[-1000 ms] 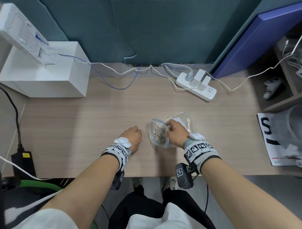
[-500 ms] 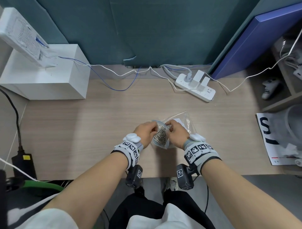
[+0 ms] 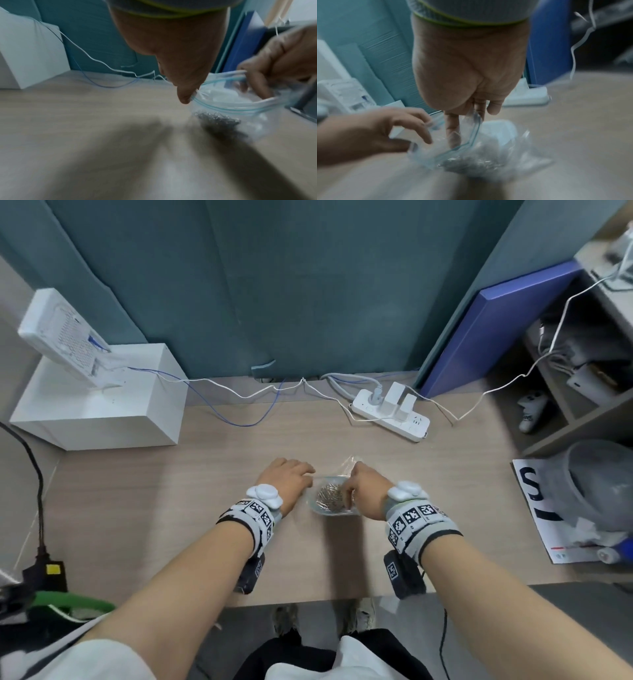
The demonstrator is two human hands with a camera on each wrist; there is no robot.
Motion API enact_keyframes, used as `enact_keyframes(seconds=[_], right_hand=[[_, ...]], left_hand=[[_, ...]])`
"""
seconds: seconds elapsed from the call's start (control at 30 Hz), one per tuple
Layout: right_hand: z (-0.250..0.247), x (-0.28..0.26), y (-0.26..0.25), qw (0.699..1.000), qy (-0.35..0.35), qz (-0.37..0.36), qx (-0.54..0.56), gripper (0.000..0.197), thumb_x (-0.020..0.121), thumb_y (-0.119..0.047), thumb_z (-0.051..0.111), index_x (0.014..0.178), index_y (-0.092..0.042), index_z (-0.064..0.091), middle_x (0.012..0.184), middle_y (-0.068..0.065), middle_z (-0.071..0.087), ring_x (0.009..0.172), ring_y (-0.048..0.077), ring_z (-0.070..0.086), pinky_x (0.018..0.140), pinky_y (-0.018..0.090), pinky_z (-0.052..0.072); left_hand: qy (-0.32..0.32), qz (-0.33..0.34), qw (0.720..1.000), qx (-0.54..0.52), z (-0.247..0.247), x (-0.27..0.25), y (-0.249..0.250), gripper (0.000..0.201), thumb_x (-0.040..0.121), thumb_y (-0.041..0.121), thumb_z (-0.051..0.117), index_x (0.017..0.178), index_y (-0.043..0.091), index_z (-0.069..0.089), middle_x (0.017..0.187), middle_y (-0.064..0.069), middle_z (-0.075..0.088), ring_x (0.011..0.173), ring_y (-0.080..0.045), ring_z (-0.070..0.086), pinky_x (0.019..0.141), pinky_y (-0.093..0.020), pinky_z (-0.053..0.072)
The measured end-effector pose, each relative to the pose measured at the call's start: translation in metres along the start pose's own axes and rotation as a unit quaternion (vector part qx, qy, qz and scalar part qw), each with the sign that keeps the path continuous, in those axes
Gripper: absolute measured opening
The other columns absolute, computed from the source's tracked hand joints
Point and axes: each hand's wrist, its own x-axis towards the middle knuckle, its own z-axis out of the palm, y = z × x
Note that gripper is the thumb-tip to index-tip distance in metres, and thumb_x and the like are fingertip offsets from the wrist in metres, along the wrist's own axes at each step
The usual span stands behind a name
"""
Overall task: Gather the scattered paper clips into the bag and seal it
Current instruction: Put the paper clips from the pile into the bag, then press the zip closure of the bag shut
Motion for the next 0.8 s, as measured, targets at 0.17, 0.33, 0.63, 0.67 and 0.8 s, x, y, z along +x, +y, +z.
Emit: enact_keyframes(seconds=[0.17,0.33,0.63,0.67,0.8], right_hand=[[-0.036,-0.006,0.008,0.993,0.018,0.021,-0.112,0.042,0.071,-0.061,0.041,0.07,-0.024,0.061,0.104,-0.001,0.05,0.09,0.026,0.054,0.084,0.04,0.049],[-0.083,-0.015,0.017,0.988,0.079,-0.035,-0.131,0.021,0.079,-0.043,0.066,0.069,-0.029,0.055,0.097,-0.01,0.052,0.094,0.021,0.057,0.077,0.033,0.046],[-0.128,-0.028,0.015,0.979,0.192,-0.062,-0.022,0.016,0.079,-0.016,0.065,0.069,-0.026,0.058,0.073,-0.009,0.067,0.068,0.016,0.061,0.066,0.026,0.051],[-0.131,-0.031,0.012,0.977,0.203,-0.065,0.012,0.015,0.079,-0.013,0.068,0.07,-0.022,0.061,0.071,-0.007,0.068,0.066,0.013,0.06,0.063,0.021,0.048],[-0.126,-0.032,0.008,0.969,0.219,-0.099,0.061,0.015,0.077,-0.005,0.067,0.072,-0.018,0.061,0.068,-0.006,0.066,0.066,0.016,0.06,0.062,0.029,0.05]], left_hand=[[0.019,-0.054,0.997,-0.048,-0.041,0.011,-0.014,0.013,0.091,0.027,0.064,0.099,0.024,0.074,0.111,0.008,0.067,0.1,-0.023,0.064,0.087,-0.033,0.044],[0.122,-0.09,0.977,-0.147,-0.076,0.01,-0.024,0.006,0.085,0.021,0.074,0.091,0.021,0.073,0.099,0.004,0.069,0.092,-0.02,0.062,0.075,-0.025,0.035],[0.191,-0.117,0.96,-0.167,-0.121,-0.002,-0.029,0.004,0.085,0.025,0.073,0.083,0.027,0.07,0.081,0.014,0.054,0.077,-0.01,0.053,0.069,-0.027,0.037],[0.196,-0.119,0.959,-0.168,-0.123,-0.004,-0.03,0.004,0.085,0.026,0.073,0.083,0.027,0.07,0.081,0.014,0.054,0.078,-0.01,0.054,0.068,-0.026,0.035],[0.151,-0.144,0.96,-0.189,-0.122,-0.01,-0.032,0.004,0.084,0.027,0.075,0.082,0.027,0.071,0.085,0.013,0.055,0.085,-0.015,0.06,0.075,-0.031,0.046]])
